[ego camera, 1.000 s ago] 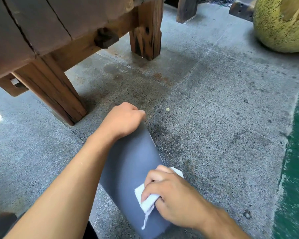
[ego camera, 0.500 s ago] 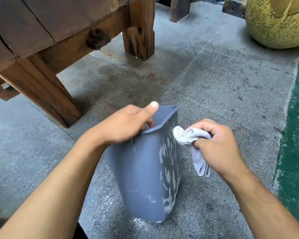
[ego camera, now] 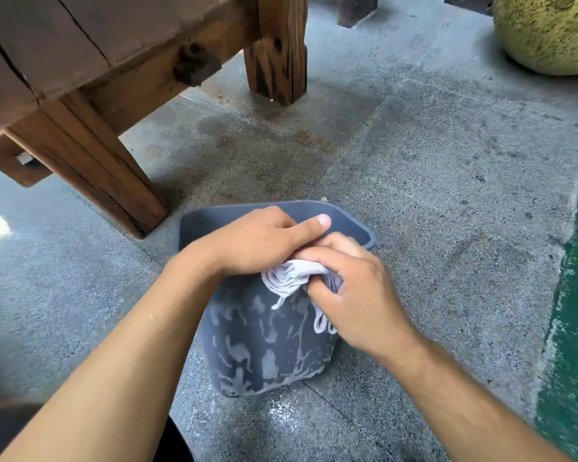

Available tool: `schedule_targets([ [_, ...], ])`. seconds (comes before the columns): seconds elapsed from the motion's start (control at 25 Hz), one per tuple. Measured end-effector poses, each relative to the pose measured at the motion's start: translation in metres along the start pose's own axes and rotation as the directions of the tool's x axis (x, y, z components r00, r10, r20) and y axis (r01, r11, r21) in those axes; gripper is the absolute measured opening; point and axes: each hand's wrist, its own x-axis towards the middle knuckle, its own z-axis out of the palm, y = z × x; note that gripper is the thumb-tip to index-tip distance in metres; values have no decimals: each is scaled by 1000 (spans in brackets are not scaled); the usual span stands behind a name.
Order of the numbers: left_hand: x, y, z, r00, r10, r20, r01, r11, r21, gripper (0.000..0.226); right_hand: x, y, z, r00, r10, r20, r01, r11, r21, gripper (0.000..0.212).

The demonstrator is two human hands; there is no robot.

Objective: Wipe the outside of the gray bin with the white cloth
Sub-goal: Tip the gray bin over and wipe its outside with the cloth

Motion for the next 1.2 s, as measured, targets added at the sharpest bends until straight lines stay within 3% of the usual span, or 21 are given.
schedule_targets([
  [0.08, 1, -4, 1, 997, -50, 60, 48, 998, 27, 77, 0, 3, 11, 1000, -20, 9, 21, 998, -57, 35],
  [0.24, -1, -17, -11, 989, -68, 133, 74, 996, -43, 34, -1, 21, 10, 998, 51, -24, -52, 996, -72, 42],
  [0.44, -1, -29, -9, 982, -93, 165, 123, 975, -184, 26, 4, 30, -2, 971, 226, -76, -230, 971, -60, 39],
  [0.52, 3, -23, -4, 986, -131, 106, 156, 948, -278, 28, 4, 26, -4, 990, 123, -74, -130, 988, -87, 41],
  [0.6, 8, -20, 2, 981, -173, 93, 196, 880, -433, 28, 1, 16, -1, 997, -77, -31, 73, 991, -114, 42],
  [0.68, 11, -16, 3, 968, -219, 119, 248, 803, -542, 29, -6, 3, 8, 964, -265, 40, 267, 958, -105, 41],
  [0.8, 13, -11, 2, 954, -276, 119, 290, 742, -604, 29, -20, -14, 32, 901, -415, 129, 428, 898, -97, 36],
  [0.96, 16, -10, 2, 937, -339, 80, 313, 718, -621, 28, -26, -21, 46, 873, -454, 179, 476, 872, -111, 43],
  [1.2, 13, -24, -11, 919, -392, 49, 334, 706, -624, 26, -63, 20, 58, 796, -386, 467, 504, 850, -156, 44],
])
